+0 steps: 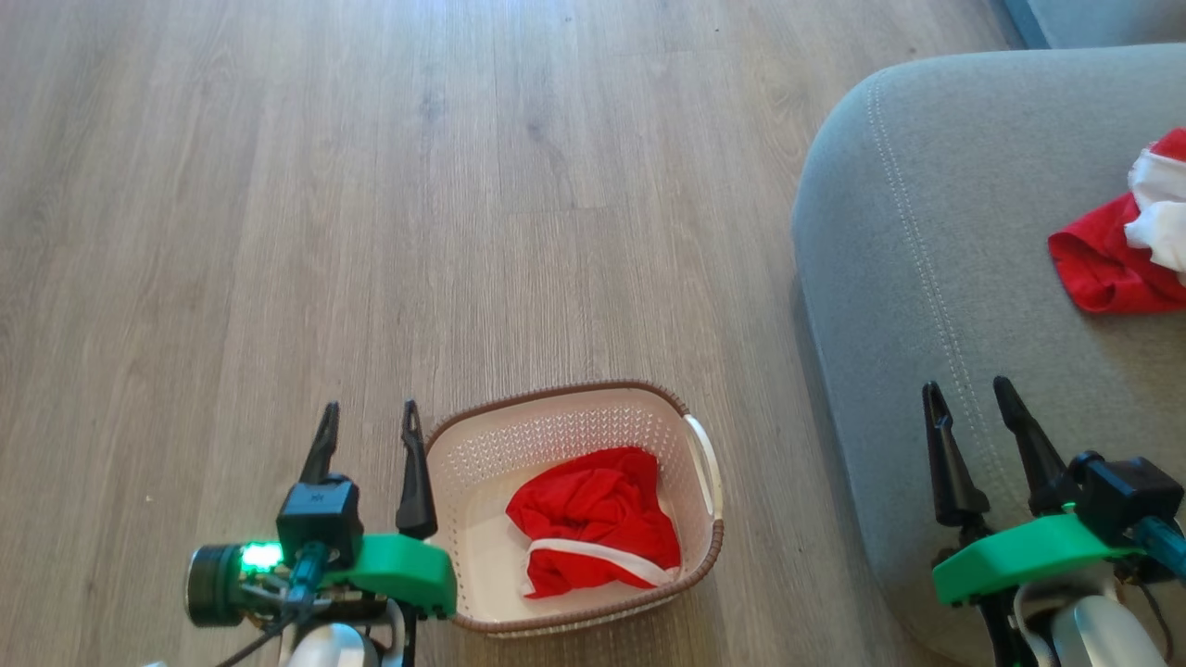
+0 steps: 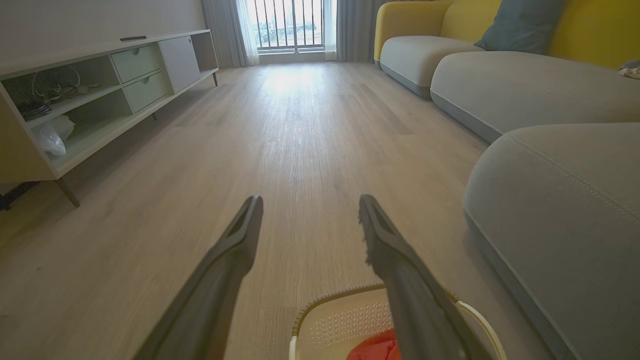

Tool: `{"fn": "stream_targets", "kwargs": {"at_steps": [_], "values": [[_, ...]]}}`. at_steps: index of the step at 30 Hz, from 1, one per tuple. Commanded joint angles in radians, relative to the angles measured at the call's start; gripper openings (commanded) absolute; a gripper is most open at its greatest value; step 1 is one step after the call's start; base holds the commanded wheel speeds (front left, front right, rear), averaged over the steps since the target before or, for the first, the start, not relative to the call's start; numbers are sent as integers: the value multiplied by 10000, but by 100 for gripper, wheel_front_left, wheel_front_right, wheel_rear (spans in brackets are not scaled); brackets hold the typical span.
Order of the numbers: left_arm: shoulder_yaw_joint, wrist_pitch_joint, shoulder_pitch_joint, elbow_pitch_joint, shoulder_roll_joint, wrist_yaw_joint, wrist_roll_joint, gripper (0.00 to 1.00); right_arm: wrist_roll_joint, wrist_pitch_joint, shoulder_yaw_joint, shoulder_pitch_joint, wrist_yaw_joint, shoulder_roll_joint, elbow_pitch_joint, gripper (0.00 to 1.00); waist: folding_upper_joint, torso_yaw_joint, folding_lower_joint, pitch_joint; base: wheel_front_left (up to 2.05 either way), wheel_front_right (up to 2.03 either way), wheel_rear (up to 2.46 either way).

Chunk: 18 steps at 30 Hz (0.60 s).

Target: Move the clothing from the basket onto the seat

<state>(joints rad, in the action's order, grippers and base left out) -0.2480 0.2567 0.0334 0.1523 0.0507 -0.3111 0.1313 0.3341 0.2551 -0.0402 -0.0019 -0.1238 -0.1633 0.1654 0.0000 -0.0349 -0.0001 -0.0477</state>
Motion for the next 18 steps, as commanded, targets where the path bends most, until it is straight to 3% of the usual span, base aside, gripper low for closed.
{"fn": "stream_targets", "kwargs": {"at_steps": [1, 18], "values": [[197, 51, 266, -239, -4, 1, -10, 100, -60, 66, -148, -133, -69, -27, -202, 100, 0, 38, 1, -28, 0, 0, 0], [11, 51, 432, -135, -5, 21, 74, 100, -123, 66, 19, -326, -69, 49, -91, 100, 0, 221, 1, -236, 0, 0, 0]]}}
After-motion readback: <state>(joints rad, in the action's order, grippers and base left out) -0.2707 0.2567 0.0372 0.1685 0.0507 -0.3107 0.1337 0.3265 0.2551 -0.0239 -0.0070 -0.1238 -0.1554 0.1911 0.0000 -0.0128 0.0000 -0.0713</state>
